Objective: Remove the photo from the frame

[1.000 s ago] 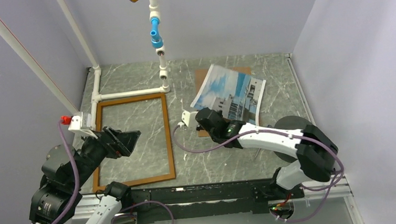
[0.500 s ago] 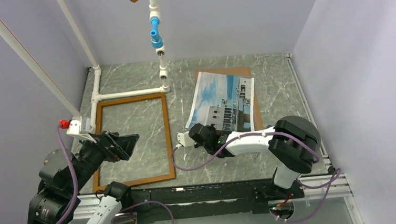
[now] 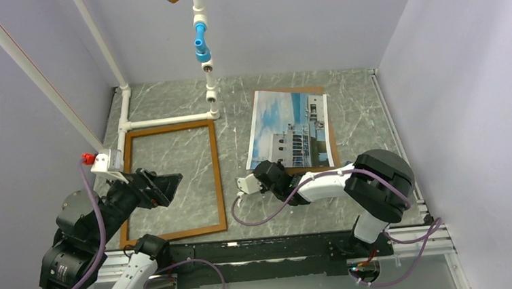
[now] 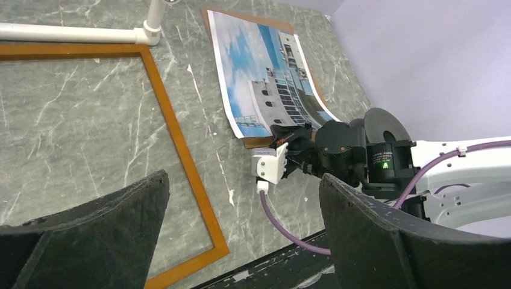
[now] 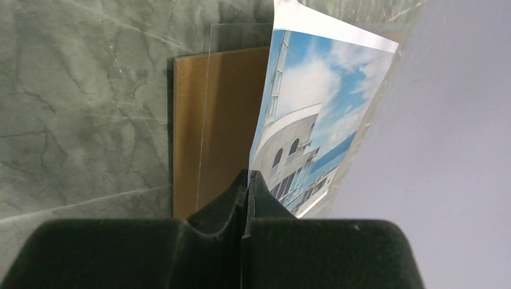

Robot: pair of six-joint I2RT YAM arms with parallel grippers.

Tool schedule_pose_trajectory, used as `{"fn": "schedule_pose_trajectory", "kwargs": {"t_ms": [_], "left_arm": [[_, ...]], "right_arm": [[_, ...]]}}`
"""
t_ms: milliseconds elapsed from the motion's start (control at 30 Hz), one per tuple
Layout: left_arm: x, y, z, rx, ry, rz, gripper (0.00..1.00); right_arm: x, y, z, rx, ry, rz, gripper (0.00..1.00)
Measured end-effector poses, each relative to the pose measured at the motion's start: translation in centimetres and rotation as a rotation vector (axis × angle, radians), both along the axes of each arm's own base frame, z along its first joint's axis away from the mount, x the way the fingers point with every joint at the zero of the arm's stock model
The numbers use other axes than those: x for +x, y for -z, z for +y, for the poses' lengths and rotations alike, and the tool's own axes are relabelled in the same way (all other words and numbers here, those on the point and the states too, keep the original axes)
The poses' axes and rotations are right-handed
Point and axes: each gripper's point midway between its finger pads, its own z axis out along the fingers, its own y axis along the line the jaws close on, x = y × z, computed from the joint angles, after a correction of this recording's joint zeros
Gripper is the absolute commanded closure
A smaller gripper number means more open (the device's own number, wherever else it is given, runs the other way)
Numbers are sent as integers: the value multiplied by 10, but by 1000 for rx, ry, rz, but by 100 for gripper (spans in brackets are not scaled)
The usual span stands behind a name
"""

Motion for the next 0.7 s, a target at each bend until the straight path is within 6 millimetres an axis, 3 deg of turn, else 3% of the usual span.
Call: {"fn": "schedule_pose_trajectory", "kwargs": {"t_ms": [333,700], "left_arm": [[1,2,-1,1,3,3,3],[1,1,-1,3,3,-1,3]], "right_arm": [[13,-3,2,0,-45,-21,100],[5,-6,-5,-2,-84,-22,100]]}}
